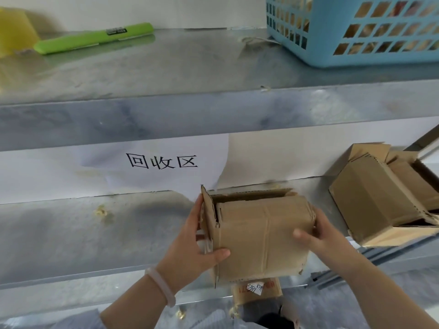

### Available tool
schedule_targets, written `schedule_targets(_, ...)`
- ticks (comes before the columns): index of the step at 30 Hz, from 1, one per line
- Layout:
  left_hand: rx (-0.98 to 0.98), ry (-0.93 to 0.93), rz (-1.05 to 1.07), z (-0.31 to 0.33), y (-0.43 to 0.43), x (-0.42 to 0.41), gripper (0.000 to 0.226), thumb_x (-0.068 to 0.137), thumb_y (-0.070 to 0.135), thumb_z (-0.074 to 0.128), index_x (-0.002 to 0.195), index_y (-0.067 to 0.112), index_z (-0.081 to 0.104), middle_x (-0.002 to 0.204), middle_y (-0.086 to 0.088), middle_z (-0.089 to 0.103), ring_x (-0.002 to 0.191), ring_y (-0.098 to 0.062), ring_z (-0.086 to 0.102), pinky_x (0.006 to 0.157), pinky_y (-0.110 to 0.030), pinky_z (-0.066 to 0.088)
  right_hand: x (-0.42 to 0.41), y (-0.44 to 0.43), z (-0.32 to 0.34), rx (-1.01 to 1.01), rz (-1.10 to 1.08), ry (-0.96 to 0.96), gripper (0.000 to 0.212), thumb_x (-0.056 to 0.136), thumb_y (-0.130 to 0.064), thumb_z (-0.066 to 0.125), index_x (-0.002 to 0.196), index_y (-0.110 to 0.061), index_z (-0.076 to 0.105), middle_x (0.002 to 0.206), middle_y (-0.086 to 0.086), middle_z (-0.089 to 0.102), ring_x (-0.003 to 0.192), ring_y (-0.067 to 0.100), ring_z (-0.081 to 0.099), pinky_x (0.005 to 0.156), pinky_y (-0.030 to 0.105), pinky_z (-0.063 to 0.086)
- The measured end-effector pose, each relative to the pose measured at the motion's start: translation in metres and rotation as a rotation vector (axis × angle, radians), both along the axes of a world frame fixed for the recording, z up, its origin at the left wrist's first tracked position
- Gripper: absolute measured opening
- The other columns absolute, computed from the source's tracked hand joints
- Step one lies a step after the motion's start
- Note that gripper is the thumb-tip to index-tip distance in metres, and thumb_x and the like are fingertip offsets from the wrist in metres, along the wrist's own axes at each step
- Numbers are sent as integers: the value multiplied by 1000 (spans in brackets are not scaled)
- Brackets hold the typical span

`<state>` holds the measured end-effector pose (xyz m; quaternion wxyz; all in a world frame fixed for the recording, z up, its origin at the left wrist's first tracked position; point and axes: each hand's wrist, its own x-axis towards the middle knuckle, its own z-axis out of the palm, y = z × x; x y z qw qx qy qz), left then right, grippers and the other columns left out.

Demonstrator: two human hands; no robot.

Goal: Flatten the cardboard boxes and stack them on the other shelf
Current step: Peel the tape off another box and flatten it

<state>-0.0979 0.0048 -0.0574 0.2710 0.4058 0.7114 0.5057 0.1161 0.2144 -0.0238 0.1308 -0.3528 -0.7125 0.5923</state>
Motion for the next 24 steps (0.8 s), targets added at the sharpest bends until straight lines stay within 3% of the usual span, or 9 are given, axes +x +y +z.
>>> schedule_targets(2,55,70,6,10,4,-1,118,60,55,83,144,56,0,140,32,37,125,1,46,98,-25,46,-1,0,14,-7,-87,95,34,76,-71,56,108,-60,53,103,-33,64,98,-10,60,73,12,50)
schedule_targets(4,95,150,26,20,6,-5,119,60,51,84,146,53,1,144,25,36,131,-4,42,105,-31,40,-6,0,25,44,-156,119,35,77,-75,47,100,-52,60,98,-27,65,94,-8,60,82,22,50)
schedule_targets(8,113,402,47,32,5,-12,117,64,54,80,147,50,-2,142,35,27,131,15,28,104,-3,25,-25,4,44,137,-162,27,34,76,-66,55,96,-40,64,89,-17,65,88,7,62,74,34,58)
schedule_targets(10,86,544,54,31,1,-13,122,64,41,84,148,46,-4,139,25,30,124,22,27,99,3,22,-36,5,49,174,-154,-104,29,81,-57,63,97,-33,61,92,-11,64,86,11,62,71,36,60)
schedule_targets(12,54,611,40,29,-3,-13,127,62,32,87,149,41,-5,136,17,32,121,18,29,97,5,20,-45,7,53,190,-151,-201,26,82,-51,65,97,-31,57,93,-10,62,84,11,60,69,37,60)
schedule_targets(15,58,699,16,25,-6,-13,129,62,28,88,151,33,-5,137,9,35,120,5,33,102,1,19,-57,9,64,235,-80,-328,29,77,-43,62,102,-33,51,93,-9,60,81,11,60,68,35,60)
schedule_targets(19,81,823,-22,26,-7,-14,126,63,28,87,152,28,-1,139,-2,36,123,-4,36,105,-19,34,-69,11,77,330,2,-432,52,56,-53,64,98,-27,48,88,-4,62,74,13,61,56,31,51)
schedule_targets(22,71,839,-27,27,-7,-16,125,62,30,87,152,28,0,142,1,32,126,-1,31,106,-23,33,-76,12,75,474,14,-522,55,64,-57,68,100,-22,44,89,-5,59,75,12,58,57,30,43)
schedule_targets(24,54,835,-25,27,-8,-17,125,62,32,87,152,28,1,143,2,31,126,3,27,107,-19,28,-81,10,72,548,0,-562,55,65,-61,65,98,-23,43,86,-6,58,74,11,57,57,31,41)
